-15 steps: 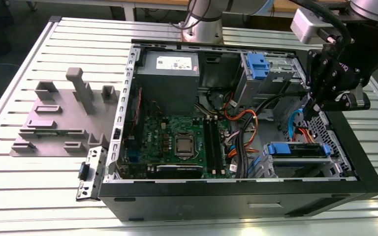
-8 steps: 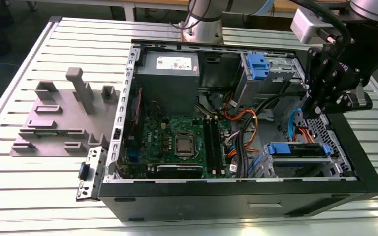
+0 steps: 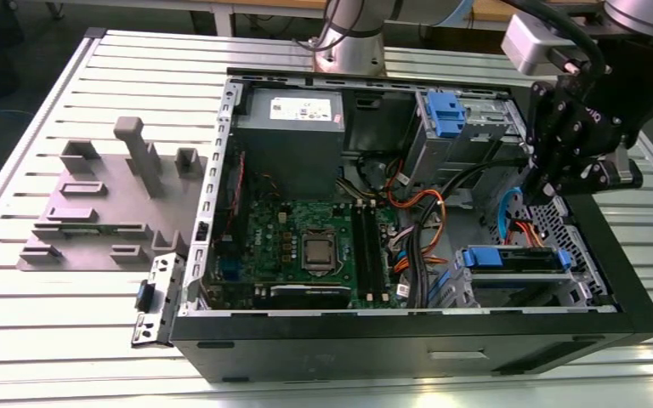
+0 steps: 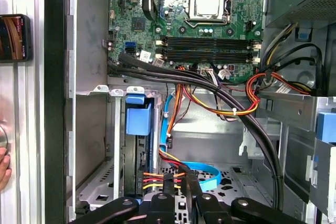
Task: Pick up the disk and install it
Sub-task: 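Insert the second disk wire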
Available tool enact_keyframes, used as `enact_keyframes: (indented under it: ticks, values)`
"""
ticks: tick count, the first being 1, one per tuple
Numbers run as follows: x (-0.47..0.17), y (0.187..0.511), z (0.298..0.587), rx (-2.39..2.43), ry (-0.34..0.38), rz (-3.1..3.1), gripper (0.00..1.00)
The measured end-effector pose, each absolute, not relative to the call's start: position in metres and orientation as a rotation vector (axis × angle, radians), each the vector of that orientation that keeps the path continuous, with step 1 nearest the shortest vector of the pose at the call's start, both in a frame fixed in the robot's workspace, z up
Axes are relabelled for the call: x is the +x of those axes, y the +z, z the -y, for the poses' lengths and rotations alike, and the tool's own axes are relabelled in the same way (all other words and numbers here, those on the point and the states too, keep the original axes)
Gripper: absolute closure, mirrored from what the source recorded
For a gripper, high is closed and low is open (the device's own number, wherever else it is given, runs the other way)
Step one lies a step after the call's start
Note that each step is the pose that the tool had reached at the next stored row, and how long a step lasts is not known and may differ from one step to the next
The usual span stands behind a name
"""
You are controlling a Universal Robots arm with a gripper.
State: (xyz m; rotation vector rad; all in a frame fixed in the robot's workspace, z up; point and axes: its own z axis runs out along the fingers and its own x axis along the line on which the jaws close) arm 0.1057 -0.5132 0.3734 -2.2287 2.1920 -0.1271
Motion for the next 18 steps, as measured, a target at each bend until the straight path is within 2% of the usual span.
enact_keyframes:
  ticks: [18]
  values:
    - [0.1057,0.3742,0.5038,-2.231,-0.132,-2.194,0.76]
